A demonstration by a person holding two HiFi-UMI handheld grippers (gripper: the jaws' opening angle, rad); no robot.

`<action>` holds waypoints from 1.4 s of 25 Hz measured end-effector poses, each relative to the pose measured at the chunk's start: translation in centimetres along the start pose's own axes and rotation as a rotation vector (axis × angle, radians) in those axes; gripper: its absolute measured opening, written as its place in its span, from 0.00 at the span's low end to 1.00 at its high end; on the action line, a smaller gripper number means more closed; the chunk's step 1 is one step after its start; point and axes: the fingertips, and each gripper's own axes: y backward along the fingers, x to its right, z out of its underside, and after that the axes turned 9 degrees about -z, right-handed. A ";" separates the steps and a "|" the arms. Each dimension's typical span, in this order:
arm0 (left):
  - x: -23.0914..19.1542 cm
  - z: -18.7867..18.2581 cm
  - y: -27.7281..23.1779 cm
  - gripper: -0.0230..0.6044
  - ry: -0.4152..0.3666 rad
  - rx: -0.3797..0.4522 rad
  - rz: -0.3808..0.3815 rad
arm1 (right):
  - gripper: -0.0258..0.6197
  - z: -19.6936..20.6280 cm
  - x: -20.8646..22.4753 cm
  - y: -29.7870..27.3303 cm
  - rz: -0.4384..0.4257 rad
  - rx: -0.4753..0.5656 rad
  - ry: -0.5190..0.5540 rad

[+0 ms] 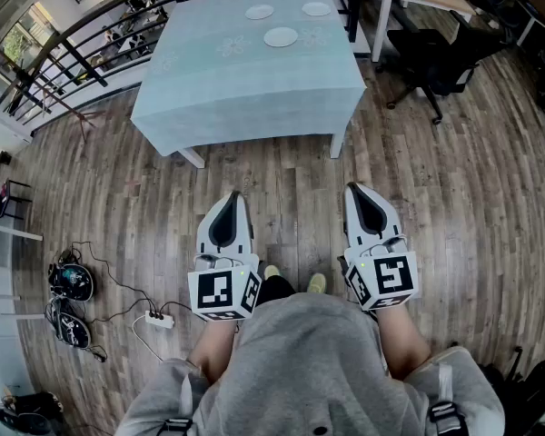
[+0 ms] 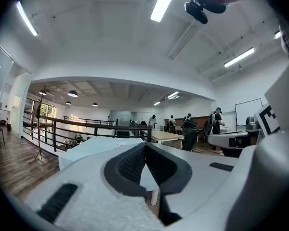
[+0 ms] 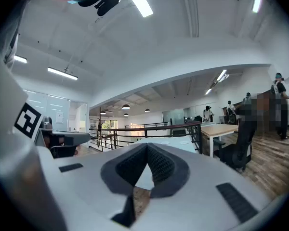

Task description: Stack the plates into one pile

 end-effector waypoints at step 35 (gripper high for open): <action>1.4 1.9 -8.7 0.06 -0.037 -0.057 0.052 | 0.08 3.1 3.1 -6.7 -0.169 -0.085 -0.015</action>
